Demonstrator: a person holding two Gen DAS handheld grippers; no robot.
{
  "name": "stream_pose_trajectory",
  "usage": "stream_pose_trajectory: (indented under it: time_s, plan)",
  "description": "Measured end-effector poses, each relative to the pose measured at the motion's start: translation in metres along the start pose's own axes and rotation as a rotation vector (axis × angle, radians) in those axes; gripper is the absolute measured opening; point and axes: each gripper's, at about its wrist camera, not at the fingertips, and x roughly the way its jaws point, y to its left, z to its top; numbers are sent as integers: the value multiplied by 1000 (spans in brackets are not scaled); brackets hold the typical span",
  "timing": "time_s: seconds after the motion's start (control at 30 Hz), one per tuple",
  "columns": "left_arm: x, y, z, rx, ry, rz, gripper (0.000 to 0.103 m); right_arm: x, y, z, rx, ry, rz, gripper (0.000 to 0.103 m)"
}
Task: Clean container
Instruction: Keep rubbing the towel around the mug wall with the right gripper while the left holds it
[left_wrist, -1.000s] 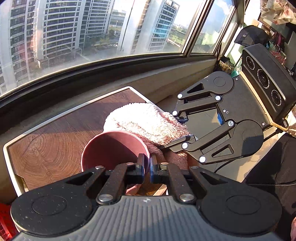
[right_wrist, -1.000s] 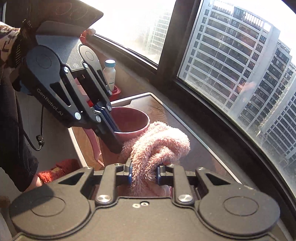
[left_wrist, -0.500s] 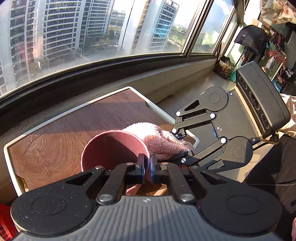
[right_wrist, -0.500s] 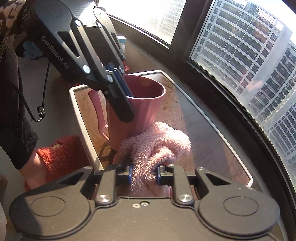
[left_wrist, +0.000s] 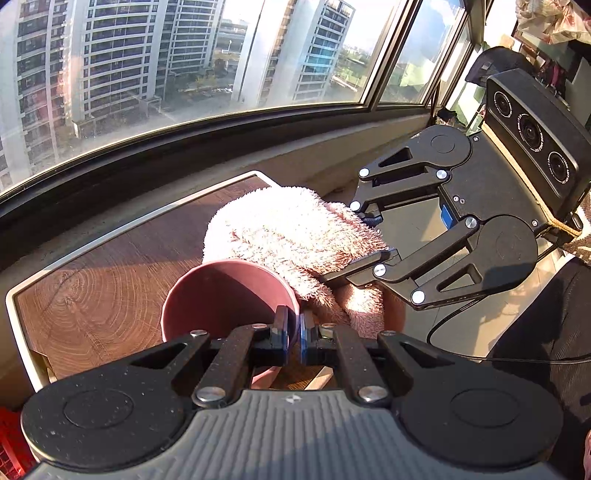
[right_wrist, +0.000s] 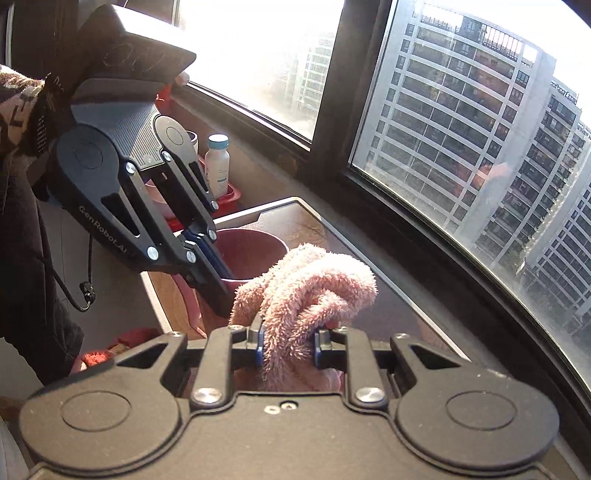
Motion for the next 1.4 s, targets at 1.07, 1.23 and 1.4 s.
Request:
stream_pose_trajectory:
  time_s: [1.07,1.23,1.4]
  plan:
    - [2,7,0,-18,0,6,6,4,1,8,-28,-1,-40,22]
    - [2,7,0,-18,1,3,6,21,13,4,-63,43,-21,22]
    - [2,8,0,-17,2,2,6,35,23,-5,-103,107,-3,22]
